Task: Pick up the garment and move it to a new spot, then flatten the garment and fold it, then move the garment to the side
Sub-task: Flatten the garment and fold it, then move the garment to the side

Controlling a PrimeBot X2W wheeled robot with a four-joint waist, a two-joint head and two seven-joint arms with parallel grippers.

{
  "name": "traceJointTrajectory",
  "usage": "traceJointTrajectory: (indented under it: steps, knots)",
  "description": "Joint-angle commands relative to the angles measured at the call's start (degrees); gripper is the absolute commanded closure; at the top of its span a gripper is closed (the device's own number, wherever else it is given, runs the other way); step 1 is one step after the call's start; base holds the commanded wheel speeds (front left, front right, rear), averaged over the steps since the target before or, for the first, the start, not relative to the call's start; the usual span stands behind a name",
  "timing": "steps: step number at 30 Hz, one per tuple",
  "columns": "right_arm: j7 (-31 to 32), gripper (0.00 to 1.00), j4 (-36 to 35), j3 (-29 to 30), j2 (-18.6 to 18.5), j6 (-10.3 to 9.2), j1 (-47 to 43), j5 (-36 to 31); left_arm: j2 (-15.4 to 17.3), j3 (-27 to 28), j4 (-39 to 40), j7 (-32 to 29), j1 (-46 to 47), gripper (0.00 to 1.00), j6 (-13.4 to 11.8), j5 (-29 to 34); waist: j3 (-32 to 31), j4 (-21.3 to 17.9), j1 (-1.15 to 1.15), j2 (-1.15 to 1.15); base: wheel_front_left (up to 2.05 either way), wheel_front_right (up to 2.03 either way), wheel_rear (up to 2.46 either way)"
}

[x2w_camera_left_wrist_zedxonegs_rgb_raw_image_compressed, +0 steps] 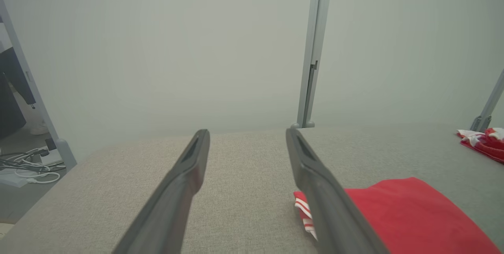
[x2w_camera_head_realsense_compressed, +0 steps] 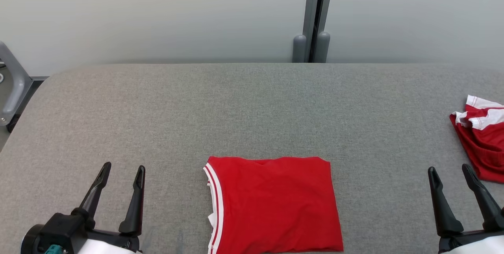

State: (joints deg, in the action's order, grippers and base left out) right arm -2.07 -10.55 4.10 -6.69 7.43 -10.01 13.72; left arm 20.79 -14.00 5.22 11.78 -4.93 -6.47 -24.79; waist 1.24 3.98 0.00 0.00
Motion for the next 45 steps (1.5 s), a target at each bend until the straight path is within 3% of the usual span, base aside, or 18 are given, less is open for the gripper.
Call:
traceJointTrajectory:
  steps: [1,34,45]
  knots:
    - [0.21,0.0,-0.45,0.26,0.01,0.11,-0.55,0.38,0.28,0.03,0.37,-0.05,-0.54,0.0,-0.34,-0.19,-0.44,0.0,0.0,0.0,0.0,0.0,0.0]
    - [0.93,0.0,-0.54,0.15,0.08,0.12,-1.55,1.31,0.92,-0.21,0.94,-0.72,-0.5,0.0,-1.54,-1.53,-0.92,0.31,0.0,0.0,0.0,0.0,0.0]
    - [0.92,0.0,1.38,-2.14,-0.4,0.12,2.74,1.56,0.04,0.1,1.48,0.87,2.81,0.0,-1.34,-1.16,3.72,3.4,0.0,0.0,0.0,0.0,0.0]
